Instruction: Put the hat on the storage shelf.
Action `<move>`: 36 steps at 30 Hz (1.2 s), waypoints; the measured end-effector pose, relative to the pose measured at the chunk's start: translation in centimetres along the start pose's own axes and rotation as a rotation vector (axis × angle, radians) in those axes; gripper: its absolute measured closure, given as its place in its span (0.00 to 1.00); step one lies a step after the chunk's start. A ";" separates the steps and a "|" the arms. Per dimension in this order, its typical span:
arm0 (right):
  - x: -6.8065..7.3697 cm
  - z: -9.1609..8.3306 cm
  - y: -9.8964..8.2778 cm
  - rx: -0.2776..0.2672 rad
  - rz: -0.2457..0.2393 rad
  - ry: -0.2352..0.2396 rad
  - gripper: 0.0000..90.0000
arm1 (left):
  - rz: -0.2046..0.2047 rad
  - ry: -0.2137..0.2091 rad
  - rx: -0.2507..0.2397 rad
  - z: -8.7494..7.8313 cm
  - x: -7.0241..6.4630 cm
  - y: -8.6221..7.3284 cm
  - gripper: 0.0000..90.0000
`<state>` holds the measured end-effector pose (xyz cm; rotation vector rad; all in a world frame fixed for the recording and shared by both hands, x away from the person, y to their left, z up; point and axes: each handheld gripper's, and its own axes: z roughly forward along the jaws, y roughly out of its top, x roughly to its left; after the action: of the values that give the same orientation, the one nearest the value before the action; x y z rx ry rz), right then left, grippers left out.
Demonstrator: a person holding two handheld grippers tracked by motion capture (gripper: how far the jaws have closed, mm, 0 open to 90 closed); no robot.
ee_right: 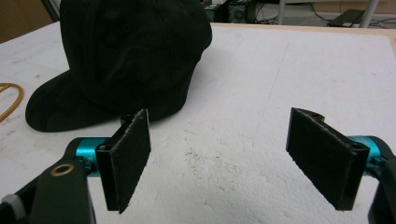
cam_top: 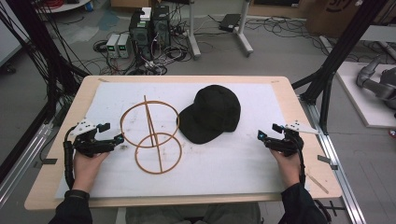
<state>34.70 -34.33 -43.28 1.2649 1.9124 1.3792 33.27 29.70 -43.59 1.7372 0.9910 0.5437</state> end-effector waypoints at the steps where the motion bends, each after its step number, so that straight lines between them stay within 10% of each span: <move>1: 0.0 0.0 0.0 -0.001 -0.003 0.004 0.24 | 0.000 0.002 -0.001 0.0 0.0 0.0 0.22; 20: 1.3 0.7 1.5 -0.040 -0.054 0.058 0.24 | -0.006 0.005 -0.006 0.0 0.0 0.0 0.23; 36: 6.0 6.1 4.5 0.029 -0.122 0.244 0.32 | -0.014 -0.005 0.006 0.1 -0.1 0.0 0.23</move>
<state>38.50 -25.85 -40.72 1.0125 2.1392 1.5038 33.28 29.52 -43.62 1.7347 1.0008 0.5279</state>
